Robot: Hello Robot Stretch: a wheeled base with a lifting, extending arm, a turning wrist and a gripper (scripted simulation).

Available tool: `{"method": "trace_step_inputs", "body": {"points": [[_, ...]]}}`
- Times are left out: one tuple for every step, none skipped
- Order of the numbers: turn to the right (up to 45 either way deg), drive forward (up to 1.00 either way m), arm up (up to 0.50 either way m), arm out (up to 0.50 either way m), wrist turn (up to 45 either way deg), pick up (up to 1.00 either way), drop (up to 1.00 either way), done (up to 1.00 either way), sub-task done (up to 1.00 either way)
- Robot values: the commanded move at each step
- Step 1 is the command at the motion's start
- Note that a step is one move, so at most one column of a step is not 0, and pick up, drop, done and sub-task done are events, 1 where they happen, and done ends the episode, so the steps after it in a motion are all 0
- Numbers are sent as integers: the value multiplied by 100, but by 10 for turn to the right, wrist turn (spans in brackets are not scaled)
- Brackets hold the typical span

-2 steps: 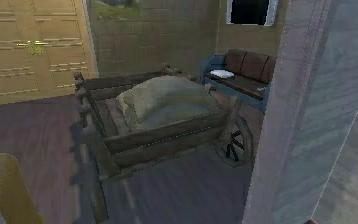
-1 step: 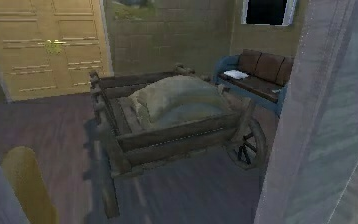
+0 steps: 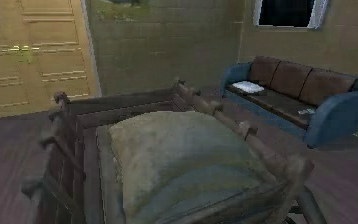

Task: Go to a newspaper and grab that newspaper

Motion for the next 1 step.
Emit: {"method": "trace_step_inputs", "body": {"points": [[450,0,0,0,0,0,0,0,0]]}}
